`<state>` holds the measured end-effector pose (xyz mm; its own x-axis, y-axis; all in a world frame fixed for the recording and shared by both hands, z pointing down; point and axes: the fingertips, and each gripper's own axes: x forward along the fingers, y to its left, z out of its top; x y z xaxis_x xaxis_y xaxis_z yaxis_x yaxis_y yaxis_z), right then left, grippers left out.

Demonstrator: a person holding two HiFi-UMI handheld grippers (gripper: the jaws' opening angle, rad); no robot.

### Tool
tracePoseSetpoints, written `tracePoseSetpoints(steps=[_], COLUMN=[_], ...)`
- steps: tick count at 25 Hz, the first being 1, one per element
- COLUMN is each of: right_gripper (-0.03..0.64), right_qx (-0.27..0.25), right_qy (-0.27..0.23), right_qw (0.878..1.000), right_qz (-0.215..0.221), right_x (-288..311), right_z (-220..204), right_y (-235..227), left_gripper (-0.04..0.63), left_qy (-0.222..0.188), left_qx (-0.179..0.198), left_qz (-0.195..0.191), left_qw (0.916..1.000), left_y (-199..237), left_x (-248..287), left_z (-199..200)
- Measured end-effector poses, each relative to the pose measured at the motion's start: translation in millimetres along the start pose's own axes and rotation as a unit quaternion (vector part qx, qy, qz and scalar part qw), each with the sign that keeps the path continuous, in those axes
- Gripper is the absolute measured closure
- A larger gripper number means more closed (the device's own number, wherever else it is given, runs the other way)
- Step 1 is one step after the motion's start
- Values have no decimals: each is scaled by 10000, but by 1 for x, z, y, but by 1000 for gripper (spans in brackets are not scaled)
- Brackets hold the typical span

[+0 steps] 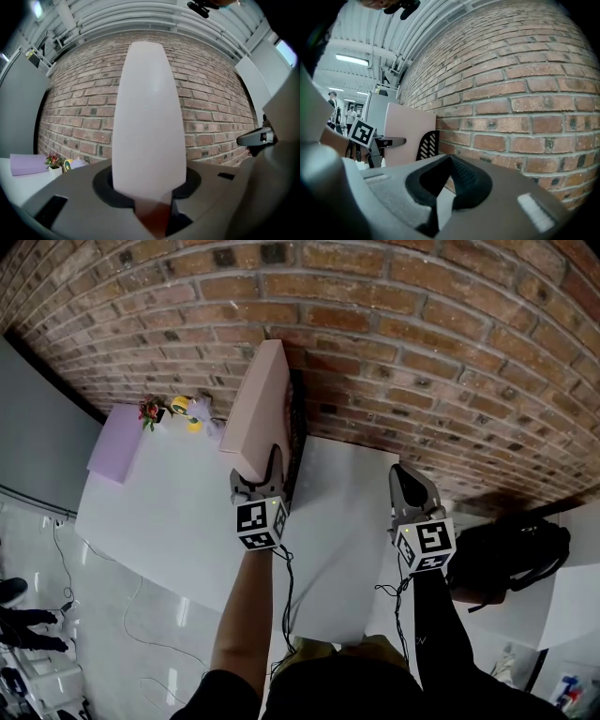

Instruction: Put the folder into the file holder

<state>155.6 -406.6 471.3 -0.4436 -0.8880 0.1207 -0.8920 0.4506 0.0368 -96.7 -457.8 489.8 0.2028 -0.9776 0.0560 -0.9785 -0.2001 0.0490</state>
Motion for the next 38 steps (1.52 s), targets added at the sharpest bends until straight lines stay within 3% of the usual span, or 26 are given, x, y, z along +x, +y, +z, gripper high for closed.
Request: tracePoseSetpoints(steps=[38], right_gripper=[617], right_qx=[143], right_qy=[104], right_qw=[9998], right_qz=[-63], right_x=[1], right_z=[-9], right_y=[12], left_gripper=[430], left_qy=[984], left_qx=[409], left_qz=[-24], left_qw=[9943], left_y=[-11], left_x=[1], left_z=[-69])
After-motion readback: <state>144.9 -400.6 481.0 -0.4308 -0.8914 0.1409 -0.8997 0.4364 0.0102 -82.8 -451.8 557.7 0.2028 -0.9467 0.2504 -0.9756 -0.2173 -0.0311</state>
